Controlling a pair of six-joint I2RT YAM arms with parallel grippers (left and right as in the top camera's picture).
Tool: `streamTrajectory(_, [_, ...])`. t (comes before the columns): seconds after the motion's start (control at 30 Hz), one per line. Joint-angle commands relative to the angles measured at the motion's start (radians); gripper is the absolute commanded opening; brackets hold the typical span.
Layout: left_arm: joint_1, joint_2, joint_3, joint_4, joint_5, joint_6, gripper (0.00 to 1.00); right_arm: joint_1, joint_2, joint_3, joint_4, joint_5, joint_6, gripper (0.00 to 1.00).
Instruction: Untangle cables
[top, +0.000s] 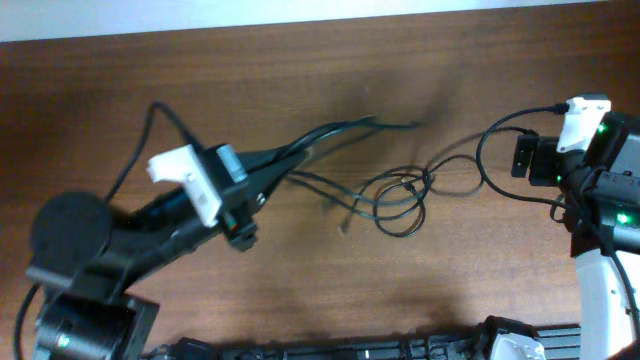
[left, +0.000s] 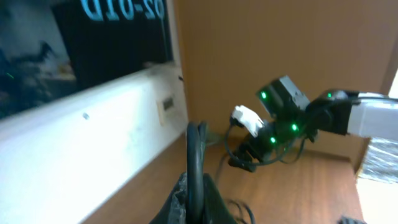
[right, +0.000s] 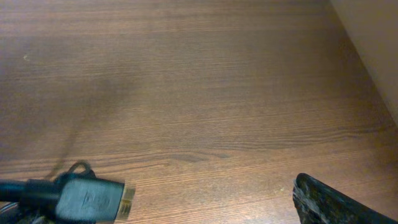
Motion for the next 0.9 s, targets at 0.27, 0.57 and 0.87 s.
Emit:
streamTrajectory(0.27, [0.027,0.068,0.004,-0.040,-0.174,0.004,0.00,-0.003,-0.008,-0.005,-0.014,-0.116,0.017,0.99])
streamTrajectory(0.57, [0.027,0.125,0.004,-0.047,-0.185,0.005,0.98,-0.003,-0.008,-0.005,-0.050,-0.315,-0.026,0.99])
streamTrajectory(0.87, [0.027,0.126,0.004,-0.281,-0.526,-0.076,1.00,-0.003,-0.008,-0.005,-0.069,-0.537,-0.022,0.99])
